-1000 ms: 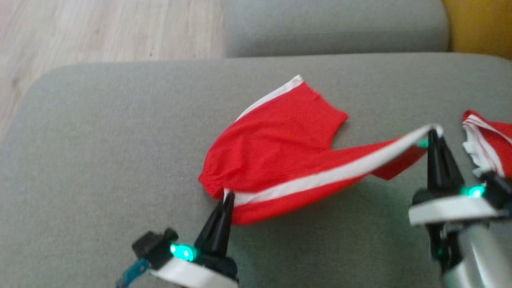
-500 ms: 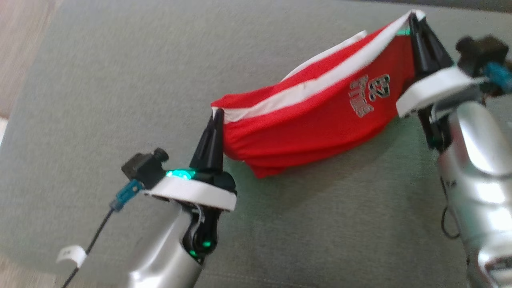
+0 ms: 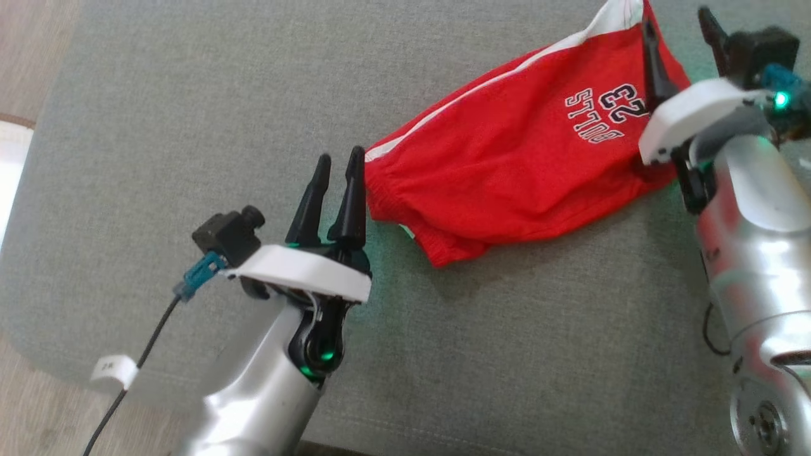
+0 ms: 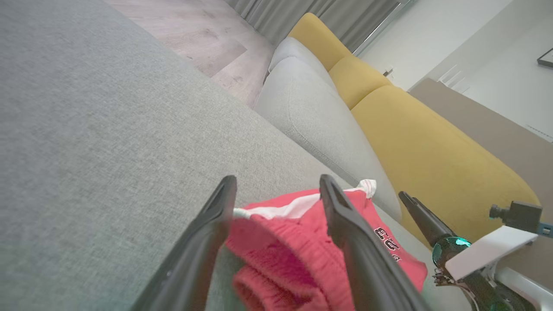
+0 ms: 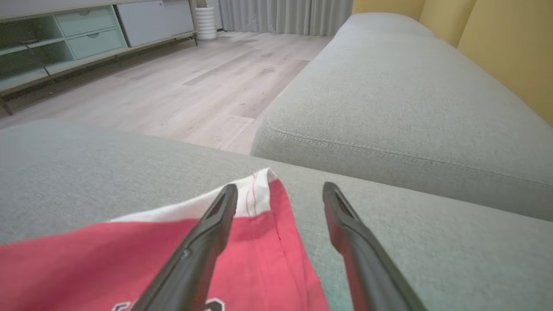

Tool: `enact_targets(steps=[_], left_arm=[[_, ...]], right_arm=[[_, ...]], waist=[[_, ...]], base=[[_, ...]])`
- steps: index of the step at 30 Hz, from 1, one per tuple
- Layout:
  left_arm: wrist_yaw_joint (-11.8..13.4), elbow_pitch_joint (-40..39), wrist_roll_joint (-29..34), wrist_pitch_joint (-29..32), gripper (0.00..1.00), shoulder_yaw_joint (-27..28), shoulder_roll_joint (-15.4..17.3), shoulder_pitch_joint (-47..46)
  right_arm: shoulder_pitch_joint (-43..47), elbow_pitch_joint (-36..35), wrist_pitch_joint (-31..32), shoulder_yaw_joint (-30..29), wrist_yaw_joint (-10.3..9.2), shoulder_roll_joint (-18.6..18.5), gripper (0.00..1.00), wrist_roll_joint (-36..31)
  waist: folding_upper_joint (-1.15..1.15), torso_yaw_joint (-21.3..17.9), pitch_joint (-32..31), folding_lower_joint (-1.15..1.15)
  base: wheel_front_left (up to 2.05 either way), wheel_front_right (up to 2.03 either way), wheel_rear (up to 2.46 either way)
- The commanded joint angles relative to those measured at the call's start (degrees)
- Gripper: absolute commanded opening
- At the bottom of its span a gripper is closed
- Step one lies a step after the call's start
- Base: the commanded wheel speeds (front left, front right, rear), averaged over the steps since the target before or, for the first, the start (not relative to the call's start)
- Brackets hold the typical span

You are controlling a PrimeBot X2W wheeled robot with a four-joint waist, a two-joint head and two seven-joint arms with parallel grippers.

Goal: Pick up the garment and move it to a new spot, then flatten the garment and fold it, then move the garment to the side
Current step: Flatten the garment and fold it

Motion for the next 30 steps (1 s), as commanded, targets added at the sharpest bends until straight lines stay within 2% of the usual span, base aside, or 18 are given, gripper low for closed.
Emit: enact_targets(steps=[1, 5, 14, 15, 16, 20, 24, 30], left_arm=[[0.09, -0.92, 1.44, -0.29, 1.0, 2.15, 0.51, 0.92], [0.09, -1.02, 5.9, -0.29, 1.0, 4.73, 0.51, 4.08], [0.09, -3.19, 15.88, -0.29, 1.0, 11.17, 0.5, 9.16], [0.09, -3.47, 16.51, -0.29, 1.0, 11.87, 0.5, 9.62], [0.09, -3.72, 17.23, -0.29, 1.0, 12.58, 0.5, 10.01], [0.15, -4.26, 22.63, -0.29, 1.0, 15.93, 0.5, 11.66], [1.99, -4.53, 29.28, -0.29, 1.0, 18.74, 0.5, 13.85], [3.1, -4.94, 34.08, -0.29, 1.0, 22.84, 0.5, 18.46]], right_arm=[[0.36, -0.52, -1.05, -0.19, -0.04, 0.87, 1.0, -1.13], [2.69, 2.83, -1.06, -2.53, -0.04, 0.12, 1.0, -2.74], [5.59, 9.84, 4.25, -5.1, -0.04, -0.5, 1.0, -3.55], [5.81, 10.34, 4.69, -5.21, -0.04, -0.34, 0.4, -3.53], [6.06, 10.68, 4.59, -5.38, -0.04, 0.05, 0.0, -3.14], [7.51, 10.6, 1.22, -7.03, -0.04, 0.91, 0.0, -0.59], [10.85, 8.21, -1.37, -9.41, -0.04, 1.51, 0.0, 3.39], [21.13, -3.8, -1.77, -8.97, -0.04, 3.09, 0.0, 11.69]], waist=[[0.0, -0.25, -0.42, 0.0], [0.0, -0.34, -0.91, 0.0], [0.0, 0.29, -1.99, 0.0], [0.0, 0.31, -2.23, 0.0], [0.0, 0.24, -2.54, 0.0], [0.0, -0.71, -4.51, 0.0], [0.0, -2.64, -7.68, 0.0], [0.0, -6.74, -12.48, 0.0]], base=[[0.0, 0.0, 0.0], [0.0, 0.0, 0.0], [0.0, 0.0, 0.0], [0.0, 0.0, 0.0], [0.0, 0.0, 0.0], [0.0, 0.0, 0.0], [0.0, 0.0, 0.0], [0.0, 0.0, 0.0]])
